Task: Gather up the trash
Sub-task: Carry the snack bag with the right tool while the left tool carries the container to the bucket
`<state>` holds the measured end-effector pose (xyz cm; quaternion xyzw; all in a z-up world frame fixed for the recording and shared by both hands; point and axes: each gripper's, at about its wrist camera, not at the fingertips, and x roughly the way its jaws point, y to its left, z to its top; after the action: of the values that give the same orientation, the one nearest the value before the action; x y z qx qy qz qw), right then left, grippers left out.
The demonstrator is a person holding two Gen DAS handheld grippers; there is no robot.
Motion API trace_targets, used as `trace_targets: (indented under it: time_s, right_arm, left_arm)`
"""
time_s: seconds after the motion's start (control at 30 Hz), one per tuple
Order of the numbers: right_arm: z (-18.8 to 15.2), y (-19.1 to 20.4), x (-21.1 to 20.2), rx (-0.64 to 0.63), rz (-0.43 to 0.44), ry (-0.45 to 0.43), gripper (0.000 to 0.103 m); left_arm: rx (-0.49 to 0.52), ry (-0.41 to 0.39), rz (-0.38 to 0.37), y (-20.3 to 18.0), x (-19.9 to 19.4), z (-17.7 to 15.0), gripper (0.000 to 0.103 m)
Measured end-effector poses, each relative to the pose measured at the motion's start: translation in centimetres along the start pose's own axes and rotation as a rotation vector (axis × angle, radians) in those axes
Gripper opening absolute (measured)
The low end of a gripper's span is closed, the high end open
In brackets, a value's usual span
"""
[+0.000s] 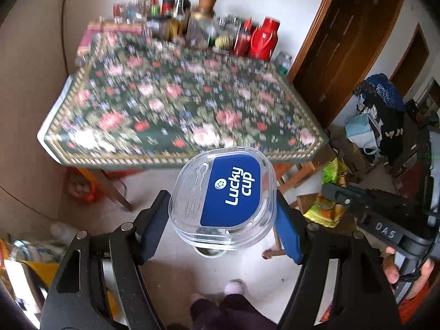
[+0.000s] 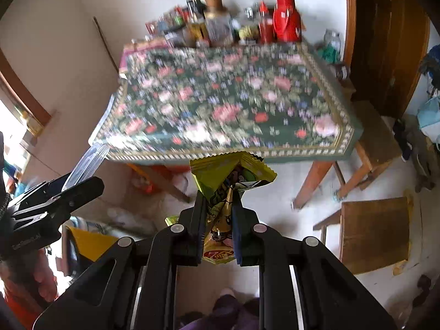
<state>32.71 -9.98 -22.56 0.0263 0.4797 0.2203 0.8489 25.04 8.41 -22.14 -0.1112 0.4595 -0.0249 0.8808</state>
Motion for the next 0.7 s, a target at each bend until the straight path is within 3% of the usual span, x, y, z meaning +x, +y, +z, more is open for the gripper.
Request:
trace_targets:
  time_s: [0.2, 0.37, 0.7]
  right_arm:
    - [-1.8, -3.1, 7.9, -0.037, -0.032, 0.118, 0.015]
    - [-4.7, -5.3, 14.9, -0.047, -0.037, 0.201, 0.015]
    - [-11.1, -8.2, 27.9, -0.056, -0.010, 0.299, 0.016]
  left_arm:
    - [-0.062, 0.075, 0.012, 0.6, 8.9, -2.5, 0.072]
    - [-0.120, 0.160, 0.032, 2.2, 16.7, -7.0, 0.072]
    - [-0.194, 0.281, 0.091, 6.1, 27.0, -16.0, 0.072]
